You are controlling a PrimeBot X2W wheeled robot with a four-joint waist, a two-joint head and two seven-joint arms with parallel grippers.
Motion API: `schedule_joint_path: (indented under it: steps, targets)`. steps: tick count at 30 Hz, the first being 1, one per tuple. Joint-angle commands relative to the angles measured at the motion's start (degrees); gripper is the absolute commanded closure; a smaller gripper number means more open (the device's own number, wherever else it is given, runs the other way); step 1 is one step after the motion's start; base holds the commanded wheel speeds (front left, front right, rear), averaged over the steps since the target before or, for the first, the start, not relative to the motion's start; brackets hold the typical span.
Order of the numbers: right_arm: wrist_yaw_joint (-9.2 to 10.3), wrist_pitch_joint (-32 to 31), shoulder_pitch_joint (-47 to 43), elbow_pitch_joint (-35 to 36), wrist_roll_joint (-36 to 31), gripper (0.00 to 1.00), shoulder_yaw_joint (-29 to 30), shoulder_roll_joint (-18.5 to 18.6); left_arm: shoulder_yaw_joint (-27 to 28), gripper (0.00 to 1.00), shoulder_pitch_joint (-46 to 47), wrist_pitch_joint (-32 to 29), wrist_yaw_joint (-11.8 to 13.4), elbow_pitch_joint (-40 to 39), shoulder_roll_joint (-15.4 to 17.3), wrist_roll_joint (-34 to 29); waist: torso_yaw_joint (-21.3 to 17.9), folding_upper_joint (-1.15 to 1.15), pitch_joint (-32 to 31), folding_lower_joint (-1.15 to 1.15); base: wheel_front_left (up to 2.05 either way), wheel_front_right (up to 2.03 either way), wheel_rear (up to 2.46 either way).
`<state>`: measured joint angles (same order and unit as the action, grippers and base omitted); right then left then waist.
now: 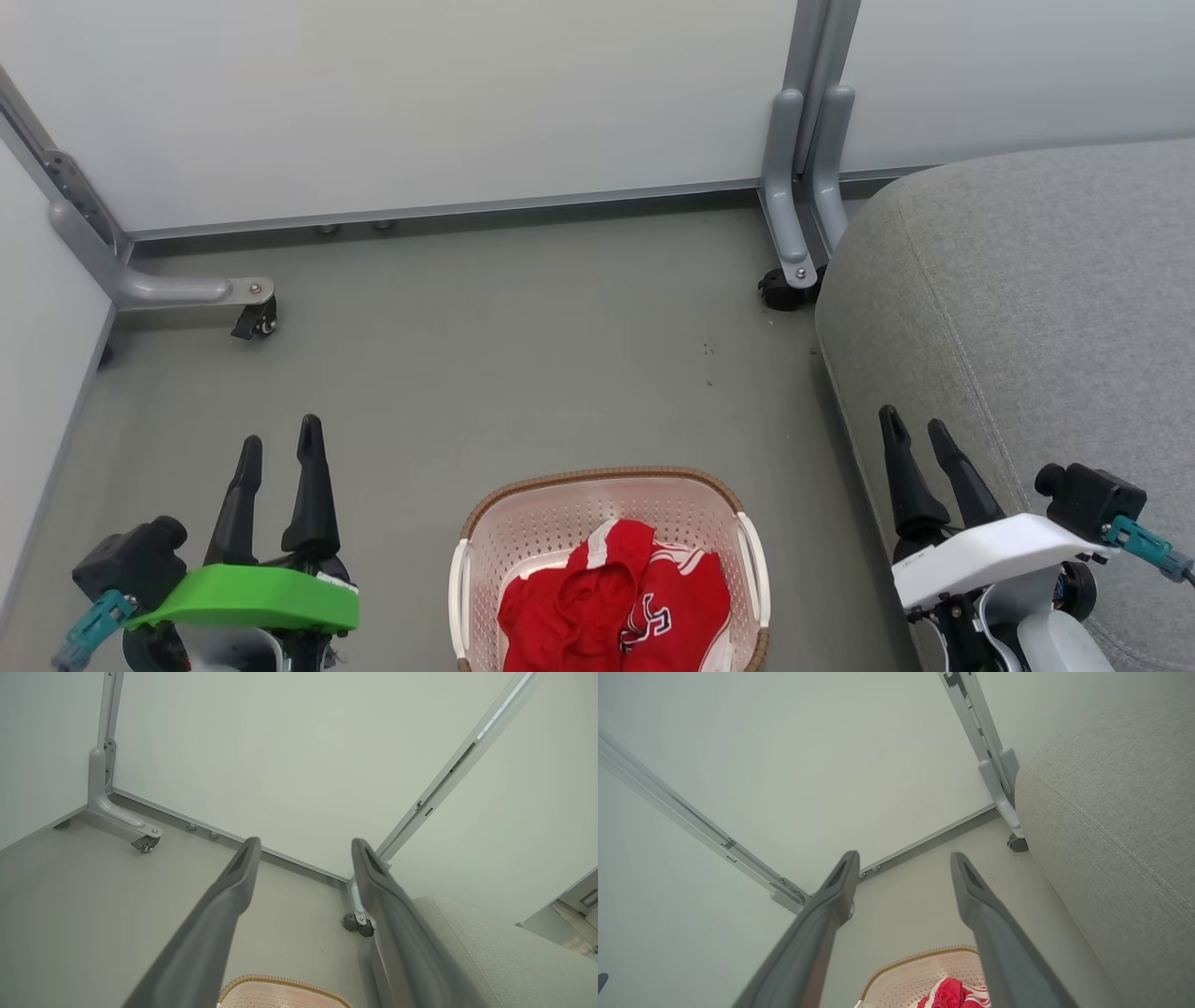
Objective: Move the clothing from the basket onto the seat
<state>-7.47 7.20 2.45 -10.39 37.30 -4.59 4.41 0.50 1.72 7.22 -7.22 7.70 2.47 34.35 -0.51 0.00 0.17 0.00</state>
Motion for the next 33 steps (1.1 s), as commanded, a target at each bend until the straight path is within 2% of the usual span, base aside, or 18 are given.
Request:
schedule_joint_path:
  steps: [1, 33]
  targets:
    - [-0.02, 0.72, -0.07, 0.80, -1.54, 0.00, -0.42, 0.43, -0.08, 0.00, -0.33, 0.66, 0.13, -0.89, 0.38, -1.99, -0.02, 0.00, -0.01, 0.00, 0.00, 0.00, 0.00]
    - [-0.03, 5.08, -0.73, 1.51, -17.43, 0.00, -4.61, 1.61, -2.29, 0.00, -1.42, 5.05, -0.17, 0.32, 0.53, -19.39, -0.51, 0.00, -0.62, 0.00, 0.00, 0.00, 0.00]
